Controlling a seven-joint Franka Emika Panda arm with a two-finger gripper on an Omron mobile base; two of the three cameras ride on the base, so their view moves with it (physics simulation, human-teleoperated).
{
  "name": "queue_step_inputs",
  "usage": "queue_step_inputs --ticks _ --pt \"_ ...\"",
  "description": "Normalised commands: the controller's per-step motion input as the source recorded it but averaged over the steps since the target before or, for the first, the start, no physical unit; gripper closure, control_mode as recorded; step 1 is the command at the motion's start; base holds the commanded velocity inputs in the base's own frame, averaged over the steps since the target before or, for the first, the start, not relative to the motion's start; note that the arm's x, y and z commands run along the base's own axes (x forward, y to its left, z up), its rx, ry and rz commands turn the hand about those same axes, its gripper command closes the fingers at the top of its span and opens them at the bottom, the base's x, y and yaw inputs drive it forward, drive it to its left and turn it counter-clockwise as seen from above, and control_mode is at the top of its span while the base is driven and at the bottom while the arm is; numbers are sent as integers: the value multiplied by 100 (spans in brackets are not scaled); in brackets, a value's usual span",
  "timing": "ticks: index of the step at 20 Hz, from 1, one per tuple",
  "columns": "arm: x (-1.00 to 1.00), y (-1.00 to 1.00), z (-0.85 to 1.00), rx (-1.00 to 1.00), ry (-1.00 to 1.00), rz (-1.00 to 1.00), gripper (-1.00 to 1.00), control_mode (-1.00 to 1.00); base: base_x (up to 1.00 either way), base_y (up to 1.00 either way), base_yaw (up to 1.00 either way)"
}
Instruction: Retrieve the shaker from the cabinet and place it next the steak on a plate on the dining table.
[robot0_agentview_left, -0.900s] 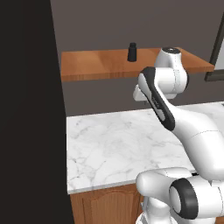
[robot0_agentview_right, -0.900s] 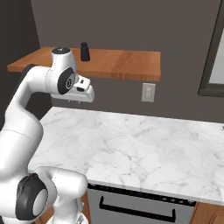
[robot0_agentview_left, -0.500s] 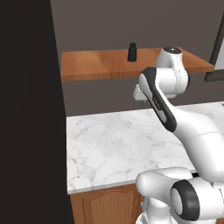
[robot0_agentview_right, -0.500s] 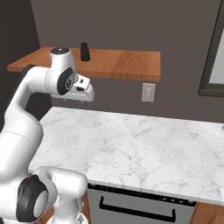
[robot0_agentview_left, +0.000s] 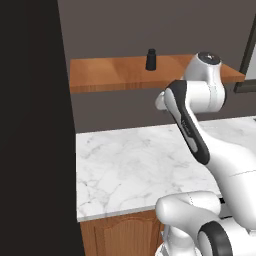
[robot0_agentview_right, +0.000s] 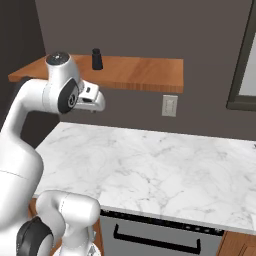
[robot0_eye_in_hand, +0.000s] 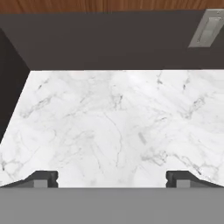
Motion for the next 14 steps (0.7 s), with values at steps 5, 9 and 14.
queue_step_inputs --ticks 5,9,14 --pt "-5 0 51 0 -20 1 -100 -100 0 0 0" --pt "0 0 51 0 -20 2 -100 -100 0 0 0" --pt "0 0 49 0 -18 2 -100 -100 0 0 0"
